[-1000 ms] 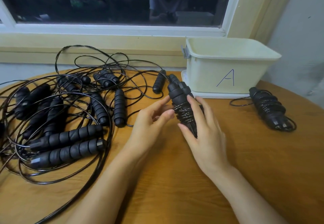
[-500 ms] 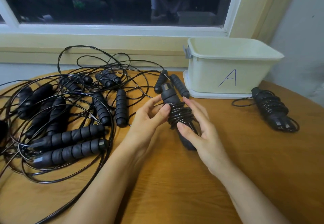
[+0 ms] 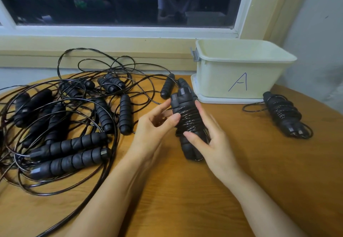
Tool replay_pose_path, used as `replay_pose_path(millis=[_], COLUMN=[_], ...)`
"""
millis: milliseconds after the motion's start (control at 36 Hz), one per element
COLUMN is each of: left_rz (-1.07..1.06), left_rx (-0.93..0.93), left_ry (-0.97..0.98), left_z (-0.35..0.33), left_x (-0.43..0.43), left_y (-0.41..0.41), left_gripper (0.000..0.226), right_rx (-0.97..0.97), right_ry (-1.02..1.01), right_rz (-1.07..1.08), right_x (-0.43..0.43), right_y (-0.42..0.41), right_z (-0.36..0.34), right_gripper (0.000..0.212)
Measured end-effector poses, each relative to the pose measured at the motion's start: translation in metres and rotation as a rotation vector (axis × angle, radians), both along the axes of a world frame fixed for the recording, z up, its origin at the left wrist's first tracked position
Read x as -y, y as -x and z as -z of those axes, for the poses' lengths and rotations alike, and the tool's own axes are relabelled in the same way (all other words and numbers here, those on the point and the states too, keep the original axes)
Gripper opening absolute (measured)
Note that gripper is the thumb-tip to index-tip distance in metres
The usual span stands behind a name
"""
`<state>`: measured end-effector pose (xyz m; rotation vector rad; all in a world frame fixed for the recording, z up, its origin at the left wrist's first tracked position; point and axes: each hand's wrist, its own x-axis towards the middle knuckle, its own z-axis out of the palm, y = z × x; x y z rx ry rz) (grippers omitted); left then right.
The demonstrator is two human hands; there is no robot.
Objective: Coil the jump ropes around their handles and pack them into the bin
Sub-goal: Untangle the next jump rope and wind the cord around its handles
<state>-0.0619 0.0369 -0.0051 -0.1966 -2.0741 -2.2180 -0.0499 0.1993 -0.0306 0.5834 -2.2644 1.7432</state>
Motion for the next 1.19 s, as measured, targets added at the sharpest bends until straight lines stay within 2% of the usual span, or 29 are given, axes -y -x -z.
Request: replay_pose_path(millis=[139,278,389,500,611,722,806,889,944,1056,1139,1194], left_rz=[0.01,-0.05,-0.118,-0.173,-0.208,-0.233,-0.213,-0.212,-0.177,-0.089,-0.1,-0.123], left_rx=[-0.004,0.035,-0.004,-0.033,-0.059,-0.084,-0.113,-0.173,-0.202,-0.262,-0.299,-0.328], left_ry=[-0.05,-0.19,-0.205,-0.205,-0.169,-0.181,-0.107,0.03,0.166,0.369,0.383,0.385], left_z=[0.0,0.002,0.004,0.008,0.009,0.008,0.013,0.018,0.017,0.017,0.014,0.012], left_x=[0.001,-0.003,-0.006,-0.007,-0.011,-0.016,-0.02,-0.024,-0.024,-0.027,-0.023,-0.022], left_y=[0.0,0.0,0.001,0.002,0.001,-0.003,-0.005,-0.006,-0.006,-0.009,-0.009,-0.01], left_gripper=[0.058,0.063,0.058,0.057,0.045,0.044,0.039,0.037,0.039,0.053,0.022,0.018], right_rx=[0.136,0.22,0.23,0.111,-0.017,-0.035,-0.035,-0.104,-0.151,-0.194,-0.197,-0.196], right_ry=[0.166,0.247,0.262,0.115,-0.01,-0.139,-0.34,-0.527,-0.601,-0.614,-0.593,-0.596], right_rz=[-0.102,-0.153,-0.159,-0.067,-0.019,0.028,0.126,0.35,0.448,0.487,0.485,0.469], right_x=[-0.007,-0.01,-0.006,-0.001,0.001,0.009,0.014,0.017,0.014,0.004,0.001,0.0], right_y=[0.001,0.0,-0.002,0.0,0.001,-0.003,-0.009,-0.012,-0.01,-0.003,-0.001,0.0], right_z=[-0.01,-0.016,-0.015,-0.01,-0.004,0.0,0.002,0.003,0.004,0.003,0.001,0.001], right_gripper=[0.069,0.07,0.068,0.062,0.058,0.058,0.075,0.1,0.099,0.087,0.087,0.087])
